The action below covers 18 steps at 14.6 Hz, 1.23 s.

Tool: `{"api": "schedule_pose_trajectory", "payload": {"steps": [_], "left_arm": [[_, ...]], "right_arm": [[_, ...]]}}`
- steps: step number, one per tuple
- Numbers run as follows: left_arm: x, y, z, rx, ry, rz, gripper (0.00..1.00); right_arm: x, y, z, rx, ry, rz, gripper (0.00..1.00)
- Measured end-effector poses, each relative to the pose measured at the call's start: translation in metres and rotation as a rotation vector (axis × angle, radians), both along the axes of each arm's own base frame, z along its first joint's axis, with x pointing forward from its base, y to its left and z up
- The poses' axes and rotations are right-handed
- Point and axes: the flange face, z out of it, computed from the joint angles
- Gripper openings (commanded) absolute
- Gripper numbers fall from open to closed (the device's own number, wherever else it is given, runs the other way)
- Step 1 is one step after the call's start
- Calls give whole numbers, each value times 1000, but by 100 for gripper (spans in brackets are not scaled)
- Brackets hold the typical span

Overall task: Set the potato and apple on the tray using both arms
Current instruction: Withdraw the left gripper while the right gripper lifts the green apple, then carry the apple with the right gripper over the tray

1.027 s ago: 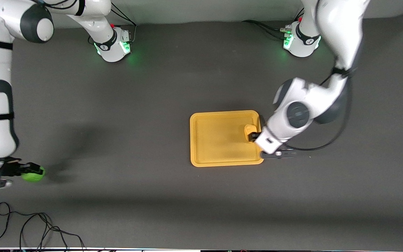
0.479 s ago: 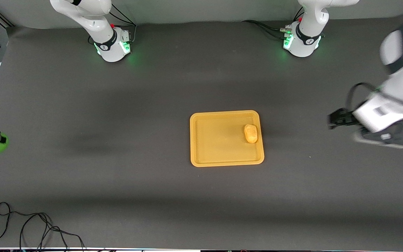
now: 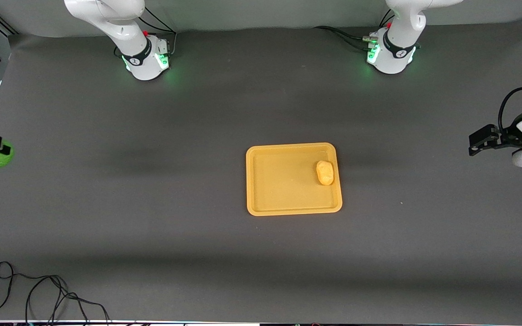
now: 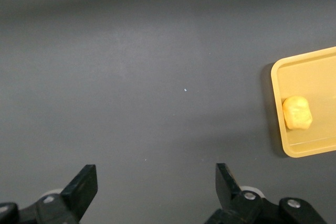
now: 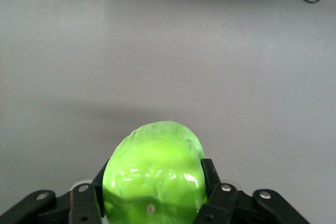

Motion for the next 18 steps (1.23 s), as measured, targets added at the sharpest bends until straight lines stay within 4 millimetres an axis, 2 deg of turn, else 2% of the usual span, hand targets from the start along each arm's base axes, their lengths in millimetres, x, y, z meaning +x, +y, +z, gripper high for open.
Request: {"api": "schedule_pose_trajectory", "payload": {"steps": [5,6,8,10,14,16,18], "left_arm": [[-6,-3,0,6,3,-6,100],[-6,-3,0,6,3,-7,100],[-6,-4,0,6,4,-8,100],[-6,-3,0,7,4,-7,100],[-7,-2,2,8,0,-5,100],[-9,-2,5,9,0,-5,100],[-10,-2,6,10,1,-5,100]], "right_arm": [[3,54,1,2,9,1,31],[5,72,1,1,9,3,31],[10,123,2,-5,10,5,31],[11,199,3,-12,-8,-10,31],[-1,395,-8,-39,-43,-97,31],[-13,489,-29,-61,-47,-169,31],[-27,572,-56,-64,-69,-216,31]]}}
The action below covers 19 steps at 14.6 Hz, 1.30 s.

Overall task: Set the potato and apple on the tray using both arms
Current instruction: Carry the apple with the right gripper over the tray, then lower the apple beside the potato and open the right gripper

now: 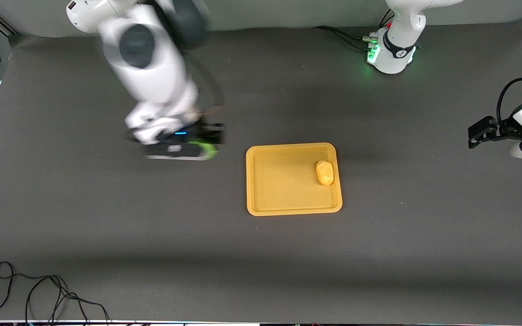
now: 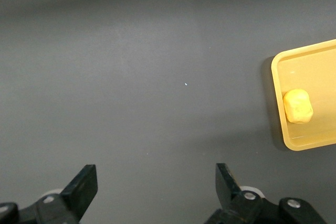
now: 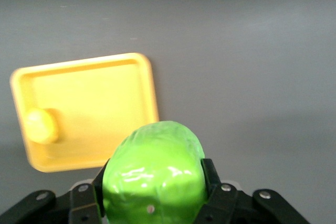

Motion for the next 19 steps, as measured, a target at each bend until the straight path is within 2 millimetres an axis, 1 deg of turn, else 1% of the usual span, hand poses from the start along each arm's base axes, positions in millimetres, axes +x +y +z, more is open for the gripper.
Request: {"api": "schedule_pose_trajectory", "payload": {"steps": [1,2,3,4,5,6,7,8,10,12,13,14,15,16,18,19], "left_arm": [[0,0,0,0,0,0,100],[0,0,0,0,0,-1,100],[0,-1,0,0,0,-1,100],[0,-1,0,0,0,-1,100],[0,-1,0,0,0,-2,100],[0,-1,0,0,0,-2,100],[0,-1,0,0,0,-2,100],[0,-1,0,0,0,-1,100],[0,-1,0,0,0,-1,100],[0,-1,1,0,-1,-1,100],[0,-1,1,0,-1,-1,100],[0,-1,1,0,-1,-1,100],[0,-1,1,0,0,-1,100],[0,-1,1,0,1,-1,100],[-1,-2,0,0,2,-3,100],[-1,-2,0,0,3,-3,100]], "right_arm": [[-9,38,-16,-2,-14,-7,31],[-19,70,-34,-3,-27,-13,31],[-27,98,-55,2,-42,-17,31],[-35,121,-80,7,-55,-21,31],[-41,139,-108,8,-64,-24,31],[-43,151,-137,5,-72,-23,31],[-42,158,-167,2,-80,-22,32],[-39,161,-195,-2,-87,-21,32],[-32,161,-242,-11,-96,-22,32],[-28,160,-276,-11,-108,-21,32],[-27,161,-290,-7,-116,-20,33],[-27,162,-301,-3,-123,-22,35],[-27,162,-310,-1,-126,-25,70],[-27,162,-316,-5,-125,-27,100],[-26,159,-322,-11,-121,-34,100],[-23,158,-321,-9,-123,-38,100]]}}
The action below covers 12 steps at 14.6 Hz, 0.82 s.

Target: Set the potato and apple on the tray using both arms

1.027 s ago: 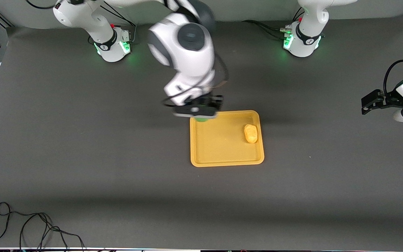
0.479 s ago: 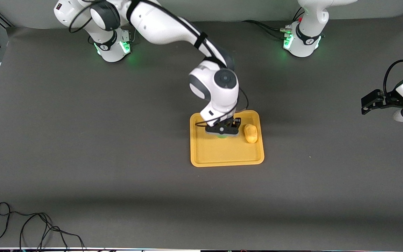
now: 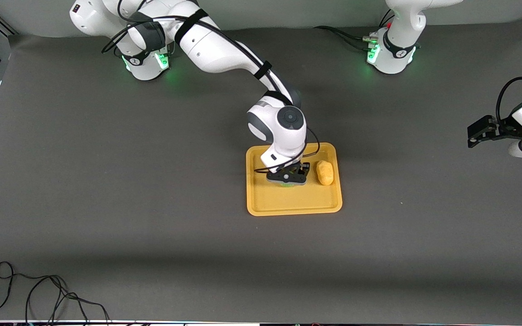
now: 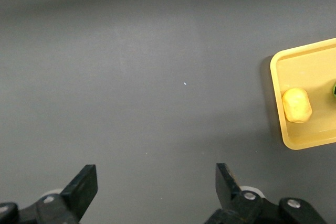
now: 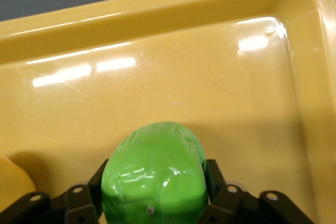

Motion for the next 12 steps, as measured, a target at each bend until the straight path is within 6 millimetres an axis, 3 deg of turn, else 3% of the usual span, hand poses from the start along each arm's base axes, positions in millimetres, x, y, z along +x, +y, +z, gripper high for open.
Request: {"api": "schedule_pose_trajectory", "payload": {"steps": [2,4,7,10,12], "left_arm": [[0,0,0,0,4,0,100],[-1,0,-1,0,10,0,100],[-1,1,-1,0,13,1,100],[-1,1,-1,0,13,2,100],[-1,1,-1,0,13,2,100]], "right_arm": [[7,2,18,20,-17,-4,100],[10,4,63,23,-13,-13,100],[10,-13,175,18,16,-43,100],[12,-61,286,34,47,-98,100],[10,-97,335,24,78,-114,100]]}}
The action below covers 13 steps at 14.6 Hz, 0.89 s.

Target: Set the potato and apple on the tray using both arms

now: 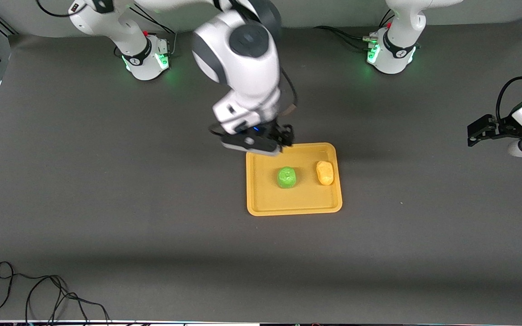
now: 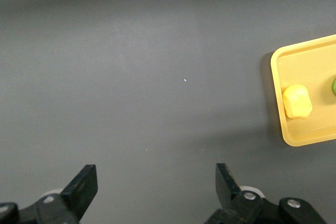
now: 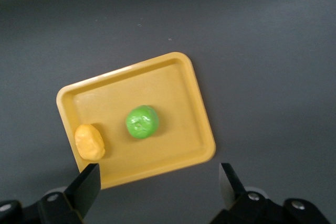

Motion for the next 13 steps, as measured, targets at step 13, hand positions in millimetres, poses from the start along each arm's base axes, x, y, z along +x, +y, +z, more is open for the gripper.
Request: {"api": "schedule_pose_trajectory", "payload": {"steps": [13], "left_arm": [[-5,-1,6,1,2,-1,100]], "right_arm": [[20,-449,98,49,87,132,100]]}}
